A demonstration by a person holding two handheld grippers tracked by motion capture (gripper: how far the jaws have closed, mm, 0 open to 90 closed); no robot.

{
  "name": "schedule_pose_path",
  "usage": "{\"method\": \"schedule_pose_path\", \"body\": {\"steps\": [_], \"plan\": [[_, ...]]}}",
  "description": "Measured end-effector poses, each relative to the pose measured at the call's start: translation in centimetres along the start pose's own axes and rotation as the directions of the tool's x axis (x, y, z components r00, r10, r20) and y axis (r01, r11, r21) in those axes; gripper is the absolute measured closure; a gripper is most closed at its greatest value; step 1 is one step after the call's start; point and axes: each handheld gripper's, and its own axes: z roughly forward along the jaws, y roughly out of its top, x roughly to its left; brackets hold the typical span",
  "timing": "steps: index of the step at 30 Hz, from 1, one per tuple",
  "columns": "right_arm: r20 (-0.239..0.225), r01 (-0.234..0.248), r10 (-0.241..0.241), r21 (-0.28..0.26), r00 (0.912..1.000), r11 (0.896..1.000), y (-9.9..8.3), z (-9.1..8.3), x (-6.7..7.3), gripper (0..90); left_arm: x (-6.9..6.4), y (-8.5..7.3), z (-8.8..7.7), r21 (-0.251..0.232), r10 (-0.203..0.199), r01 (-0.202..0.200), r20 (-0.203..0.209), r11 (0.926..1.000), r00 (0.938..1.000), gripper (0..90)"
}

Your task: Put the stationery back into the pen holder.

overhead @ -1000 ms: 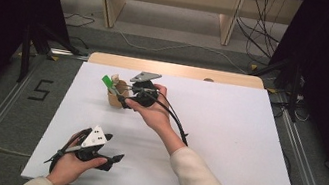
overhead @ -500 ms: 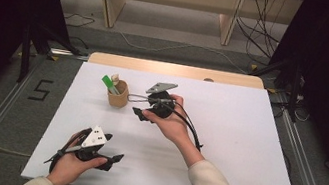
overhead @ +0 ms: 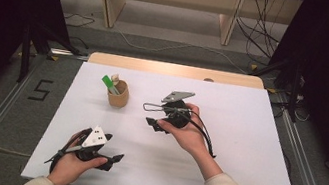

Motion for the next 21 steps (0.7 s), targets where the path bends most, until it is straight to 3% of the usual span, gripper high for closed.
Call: {"method": "schedule_pose_path", "body": {"steps": [21], "plan": [[0.041,-0.044,0.043,0.028,0.9983,0.999,-4.2,-4.1,-0.9,22.2,0.0,0.0,0.0,0.003,-0.003,0.003,-0.006,1.0,1.0,20.1]]}}
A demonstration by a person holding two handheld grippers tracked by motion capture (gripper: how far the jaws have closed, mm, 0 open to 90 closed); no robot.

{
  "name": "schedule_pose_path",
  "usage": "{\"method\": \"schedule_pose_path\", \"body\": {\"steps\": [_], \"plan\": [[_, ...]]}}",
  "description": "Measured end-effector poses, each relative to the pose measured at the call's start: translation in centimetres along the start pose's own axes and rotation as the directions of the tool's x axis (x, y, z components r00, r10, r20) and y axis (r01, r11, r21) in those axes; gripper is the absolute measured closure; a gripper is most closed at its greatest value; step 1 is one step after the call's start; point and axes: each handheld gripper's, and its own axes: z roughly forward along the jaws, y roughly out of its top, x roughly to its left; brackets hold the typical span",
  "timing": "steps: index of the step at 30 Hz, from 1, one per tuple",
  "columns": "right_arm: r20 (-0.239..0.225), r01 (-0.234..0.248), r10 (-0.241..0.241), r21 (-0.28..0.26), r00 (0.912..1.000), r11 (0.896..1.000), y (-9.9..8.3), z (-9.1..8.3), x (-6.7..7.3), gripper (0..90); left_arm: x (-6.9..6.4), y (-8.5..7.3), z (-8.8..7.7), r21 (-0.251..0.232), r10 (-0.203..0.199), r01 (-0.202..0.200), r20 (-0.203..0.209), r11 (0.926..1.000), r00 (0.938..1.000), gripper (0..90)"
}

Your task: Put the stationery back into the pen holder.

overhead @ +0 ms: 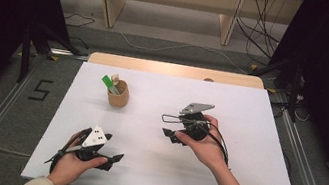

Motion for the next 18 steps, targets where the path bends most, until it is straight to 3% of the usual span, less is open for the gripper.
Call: {"method": "schedule_pose_path", "body": {"steps": [18], "plan": [[0.033,-0.078,0.077,0.018,0.9965,0.997,-5.3,-3.8,-1.4,22.2,-0.1,0.0,0.1,0.004,-0.003,0.003,-0.001,1.0,1.0,20.1]]}}
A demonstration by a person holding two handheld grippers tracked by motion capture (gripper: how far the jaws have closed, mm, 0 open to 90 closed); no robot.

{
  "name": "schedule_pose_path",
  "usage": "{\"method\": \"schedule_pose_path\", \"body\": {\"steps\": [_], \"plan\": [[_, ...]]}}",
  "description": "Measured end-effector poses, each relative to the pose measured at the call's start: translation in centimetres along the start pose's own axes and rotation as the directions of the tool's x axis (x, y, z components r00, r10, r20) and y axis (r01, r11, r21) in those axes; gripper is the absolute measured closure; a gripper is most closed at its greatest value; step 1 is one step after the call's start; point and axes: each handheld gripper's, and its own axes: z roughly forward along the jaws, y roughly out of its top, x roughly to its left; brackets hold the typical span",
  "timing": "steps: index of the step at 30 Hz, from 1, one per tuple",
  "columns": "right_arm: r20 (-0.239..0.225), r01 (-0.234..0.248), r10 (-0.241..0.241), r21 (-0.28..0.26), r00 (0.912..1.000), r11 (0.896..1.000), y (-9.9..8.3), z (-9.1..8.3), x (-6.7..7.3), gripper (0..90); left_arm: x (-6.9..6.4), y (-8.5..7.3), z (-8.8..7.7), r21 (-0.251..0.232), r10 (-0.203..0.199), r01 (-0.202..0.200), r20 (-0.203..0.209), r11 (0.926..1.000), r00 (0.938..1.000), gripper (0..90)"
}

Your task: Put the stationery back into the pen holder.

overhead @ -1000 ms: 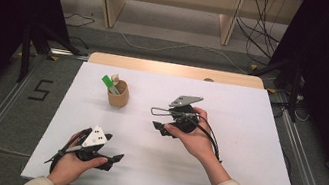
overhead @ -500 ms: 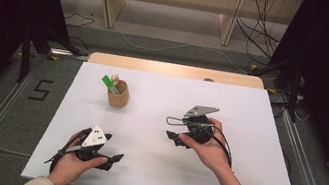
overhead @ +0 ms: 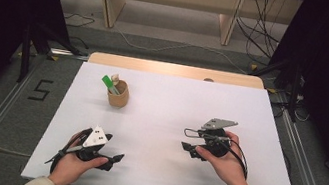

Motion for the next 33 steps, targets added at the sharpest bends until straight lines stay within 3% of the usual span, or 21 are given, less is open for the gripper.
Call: {"method": "schedule_pose_path", "body": {"steps": [23,33], "plan": [[0.014,-0.053,0.053,0.001,0.9985,0.999,-4.7,-2.5,-1.0,20.7,0.0,0.0,0.1,-0.002,-0.004,0.004,-0.004,1.0,1.0,20.1],[0.031,-0.1,0.1,-0.014,0.9945,0.995,-6.8,-3.7,-1.5,19.8,0.1,0.0,-0.1,-0.001,0.002,-0.002,-0.002,1.0,1.0,20.1]]}}
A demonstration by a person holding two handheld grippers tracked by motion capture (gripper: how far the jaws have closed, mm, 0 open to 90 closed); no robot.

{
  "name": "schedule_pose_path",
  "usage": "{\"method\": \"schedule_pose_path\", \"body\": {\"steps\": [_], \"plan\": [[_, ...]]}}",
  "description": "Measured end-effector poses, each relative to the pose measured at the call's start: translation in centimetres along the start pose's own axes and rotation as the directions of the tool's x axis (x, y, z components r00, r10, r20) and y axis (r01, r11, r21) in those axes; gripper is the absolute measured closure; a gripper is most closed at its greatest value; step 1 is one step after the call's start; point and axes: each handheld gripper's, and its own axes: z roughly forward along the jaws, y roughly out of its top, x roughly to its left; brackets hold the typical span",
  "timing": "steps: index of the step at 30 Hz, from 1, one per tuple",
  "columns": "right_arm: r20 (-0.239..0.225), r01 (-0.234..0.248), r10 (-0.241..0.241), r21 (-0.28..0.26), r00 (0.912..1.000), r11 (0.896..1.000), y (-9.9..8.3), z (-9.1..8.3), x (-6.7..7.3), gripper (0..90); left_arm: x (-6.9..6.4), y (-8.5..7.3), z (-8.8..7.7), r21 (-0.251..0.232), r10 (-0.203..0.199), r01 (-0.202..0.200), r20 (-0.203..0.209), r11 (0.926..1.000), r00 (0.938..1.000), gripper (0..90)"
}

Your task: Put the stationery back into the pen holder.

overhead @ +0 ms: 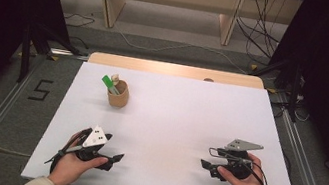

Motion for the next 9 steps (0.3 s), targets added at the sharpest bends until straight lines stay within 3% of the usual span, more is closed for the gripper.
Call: {"method": "schedule_pose_path", "body": {"steps": [9], "plan": [[0.007,-0.003,0.003,-0.021,1.0,1.0,-0.75,-0.63,-0.09,19.2,-0.46,0.23,0.22,-0.009,0.005,-0.005,0.012,0.9999,0.9999,19.7]]}}
